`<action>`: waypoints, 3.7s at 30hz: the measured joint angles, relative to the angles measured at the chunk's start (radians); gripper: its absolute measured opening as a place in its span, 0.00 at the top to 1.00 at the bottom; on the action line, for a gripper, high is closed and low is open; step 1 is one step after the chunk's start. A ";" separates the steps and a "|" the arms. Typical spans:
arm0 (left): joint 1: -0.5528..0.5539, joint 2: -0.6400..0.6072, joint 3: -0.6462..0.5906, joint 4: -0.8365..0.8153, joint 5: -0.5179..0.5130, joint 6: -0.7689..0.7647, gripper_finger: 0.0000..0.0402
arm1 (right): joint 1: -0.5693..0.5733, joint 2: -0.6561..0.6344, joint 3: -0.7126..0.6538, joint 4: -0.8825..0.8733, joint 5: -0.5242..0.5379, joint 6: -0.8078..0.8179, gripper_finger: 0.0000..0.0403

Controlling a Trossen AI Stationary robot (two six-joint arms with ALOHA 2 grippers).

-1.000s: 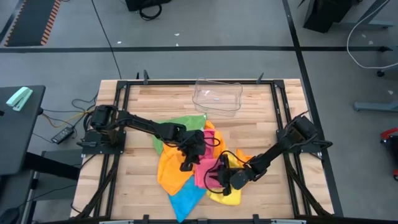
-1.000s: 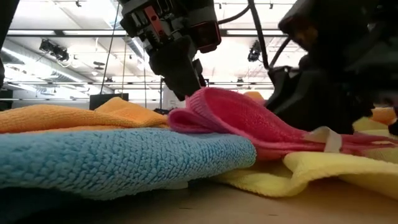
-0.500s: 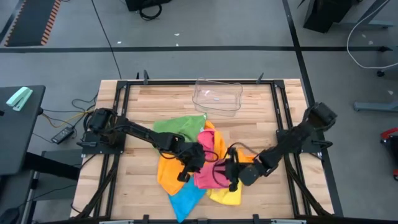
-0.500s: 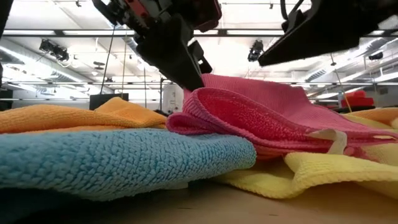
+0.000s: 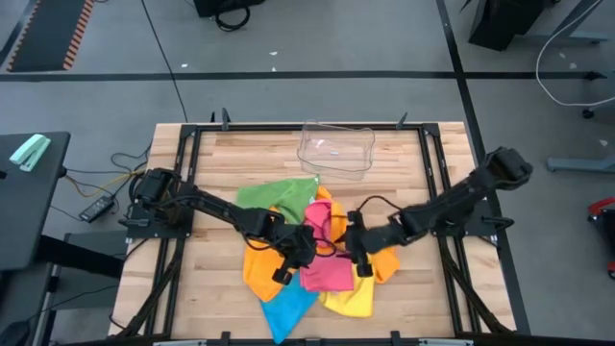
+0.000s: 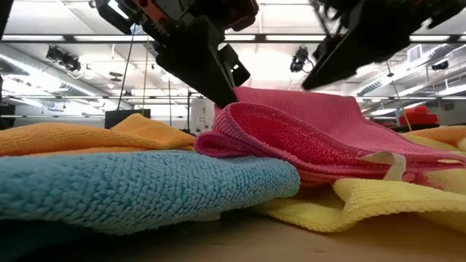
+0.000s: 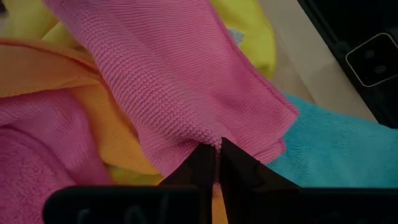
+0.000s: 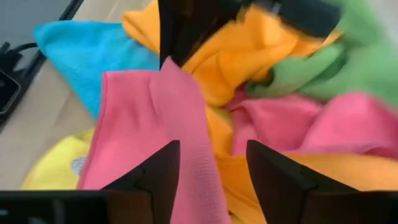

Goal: Fold microfiber towels
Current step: Fold the pink microfiber cloth

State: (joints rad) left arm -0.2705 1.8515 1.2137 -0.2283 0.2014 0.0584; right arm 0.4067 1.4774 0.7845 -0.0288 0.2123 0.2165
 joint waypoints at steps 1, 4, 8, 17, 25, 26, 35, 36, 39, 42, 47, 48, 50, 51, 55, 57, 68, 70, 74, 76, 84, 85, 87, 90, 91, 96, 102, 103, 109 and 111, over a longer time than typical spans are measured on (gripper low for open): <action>-0.002 0.000 0.000 0.000 -0.001 0.000 0.93 | -0.015 0.010 0.000 0.004 -0.037 0.012 0.50; -0.012 0.000 0.000 0.000 0.000 0.003 0.93 | -0.036 0.041 0.000 -0.001 -0.069 0.019 0.50; -0.025 0.000 0.000 -0.003 0.000 0.006 0.95 | -0.040 0.056 0.000 0.009 -0.136 0.044 0.50; -0.026 0.000 0.000 -0.005 0.000 -0.012 0.90 | 0.046 0.054 0.000 0.011 -0.122 0.079 0.50; -0.027 0.000 0.000 -0.001 0.001 -0.028 0.90 | 0.116 0.099 0.000 0.013 -0.005 0.056 0.50; -0.028 0.000 0.000 0.000 0.000 -0.043 0.89 | 0.120 0.113 0.000 0.013 -0.003 0.053 0.50; -0.031 0.000 0.000 0.006 0.009 -0.100 0.72 | 0.126 0.181 0.000 0.046 -0.001 0.074 0.50; -0.031 0.000 0.000 0.007 0.013 -0.101 0.70 | 0.128 0.181 0.000 0.050 -0.002 0.078 0.50; -0.032 0.000 0.000 0.017 0.016 -0.110 0.63 | 0.138 0.174 0.000 0.061 -0.001 0.089 0.50; -0.034 0.000 0.000 0.032 0.019 -0.127 0.59 | 0.149 0.179 0.000 0.076 -0.002 0.103 0.50; -0.043 0.000 0.000 0.041 0.028 -0.134 0.56 | 0.171 0.217 -0.001 0.123 -0.003 0.140 0.50; -0.045 0.000 0.000 0.043 0.028 -0.140 0.56 | 0.177 0.218 -0.001 0.131 -0.003 0.142 0.50; -0.050 0.000 0.000 0.045 0.029 -0.154 0.57 | 0.187 0.217 0.000 0.145 -0.003 0.157 0.50; -0.054 0.000 0.000 0.046 0.029 -0.160 0.57 | 0.191 0.217 0.000 0.151 -0.003 0.163 0.50; -0.065 0.000 0.000 0.076 0.028 -0.170 0.59 | 0.200 0.226 0.000 0.163 -0.002 0.194 0.50; -0.066 0.000 0.000 0.096 0.008 -0.170 0.60 | 0.199 0.247 0.000 0.177 0.001 0.213 0.50; -0.076 0.019 -0.002 0.118 -0.154 -0.204 0.64 | 0.212 0.345 0.008 0.260 -0.004 0.231 0.50; -0.083 0.029 0.001 0.136 -0.156 -0.208 0.65 | 0.213 0.338 0.008 0.253 -0.004 0.230 0.50; -0.109 0.030 -0.001 0.117 -0.156 -0.208 0.67 | 0.218 0.318 0.008 0.238 0.000 0.221 0.50; -0.124 0.027 -0.001 0.108 -0.156 -0.207 0.68 | 0.218 0.318 0.008 0.240 0.005 0.222 0.50; -0.156 0.017 0.000 0.093 -0.156 -0.260 0.70 | 0.218 0.319 0.008 0.237 0.016 0.219 0.50; -0.156 0.017 0.000 0.090 -0.156 -0.261 0.71 | 0.218 0.319 0.008 0.237 0.017 0.219 0.50; -0.155 0.017 0.000 0.079 -0.156 -0.264 0.71 | 0.218 0.319 0.008 0.237 0.019 0.218 0.50; -0.155 0.017 0.000 0.068 -0.156 -0.263 0.71 | 0.218 0.319 0.008 0.237 0.019 0.217 0.50; -0.156 0.017 0.000 0.069 -0.156 -0.263 0.71 | 0.218 0.319 0.008 0.237 0.019 0.215 0.50; -0.165 0.016 0.000 0.039 -0.153 -0.304 0.73 | 0.216 0.318 0.008 0.237 0.019 0.214 0.50; -0.170 0.016 0.000 0.013 -0.178 -0.382 0.74 | 0.215 0.318 0.008 0.237 0.024 0.213 0.50; -0.166 0.016 0.000 0.017 -0.182 -0.389 0.74 | 0.216 0.318 0.008 0.237 0.031 0.213 0.50; -0.147 0.019 0.000 0.058 -0.198 -0.449 0.68 | 0.216 0.318 0.008 0.237 0.041 0.211 0.50; -0.137 0.028 0.000 0.058 -0.198 -0.478 0.64 | 0.216 0.318 0.008 0.237 0.041 0.209 0.50</action>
State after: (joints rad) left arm -0.4079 1.8795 1.2137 -0.1706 0.0035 -0.4193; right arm 0.6224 1.7958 0.7921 0.2083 0.2536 0.4254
